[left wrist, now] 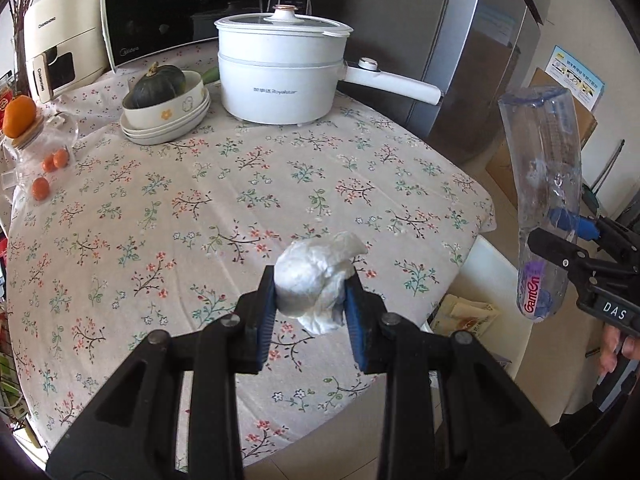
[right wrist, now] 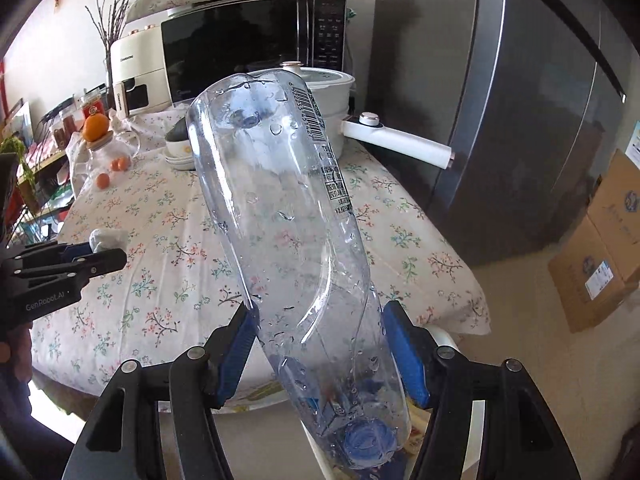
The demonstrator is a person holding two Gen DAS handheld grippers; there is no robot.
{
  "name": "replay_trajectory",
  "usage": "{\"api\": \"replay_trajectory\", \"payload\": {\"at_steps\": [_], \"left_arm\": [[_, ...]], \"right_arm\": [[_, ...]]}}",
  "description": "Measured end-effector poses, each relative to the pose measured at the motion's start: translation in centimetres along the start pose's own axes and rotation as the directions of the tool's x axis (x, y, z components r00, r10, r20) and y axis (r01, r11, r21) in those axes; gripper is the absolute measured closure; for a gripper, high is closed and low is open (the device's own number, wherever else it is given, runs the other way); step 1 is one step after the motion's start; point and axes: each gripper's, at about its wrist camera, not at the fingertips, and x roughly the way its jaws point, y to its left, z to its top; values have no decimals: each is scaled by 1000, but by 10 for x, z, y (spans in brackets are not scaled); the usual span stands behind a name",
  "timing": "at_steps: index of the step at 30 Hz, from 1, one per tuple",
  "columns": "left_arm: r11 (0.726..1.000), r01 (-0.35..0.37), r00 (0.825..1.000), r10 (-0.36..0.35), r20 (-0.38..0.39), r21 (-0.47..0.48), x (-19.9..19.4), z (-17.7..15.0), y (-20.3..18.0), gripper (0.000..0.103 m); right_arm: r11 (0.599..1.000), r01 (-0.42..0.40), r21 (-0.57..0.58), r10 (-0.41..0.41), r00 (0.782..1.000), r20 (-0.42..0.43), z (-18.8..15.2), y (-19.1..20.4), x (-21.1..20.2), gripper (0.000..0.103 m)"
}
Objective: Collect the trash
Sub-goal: 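Carry the tissue with the left tool while the right tool carries the bottle to the bin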
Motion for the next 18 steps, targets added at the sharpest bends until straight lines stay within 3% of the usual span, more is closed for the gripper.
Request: {"api": "replay_trajectory", "payload": {"at_steps": [9,14,18], "left_arm": [[979,116,991,-103,-79,169,30,-10,-100,69],[944,182,981,-158,-110,275,47,-26,-152,69],[915,198,978,-161,-132,353,64,-40,-183,68]], "right_arm": [[990,47,130,-38,996,-77,-42,-72,-8,37],[978,51,201,-32,995,-98,-61,-101,-13,37],[968,64,241,-37,993,-114,-73,-121,-14,37]]}}
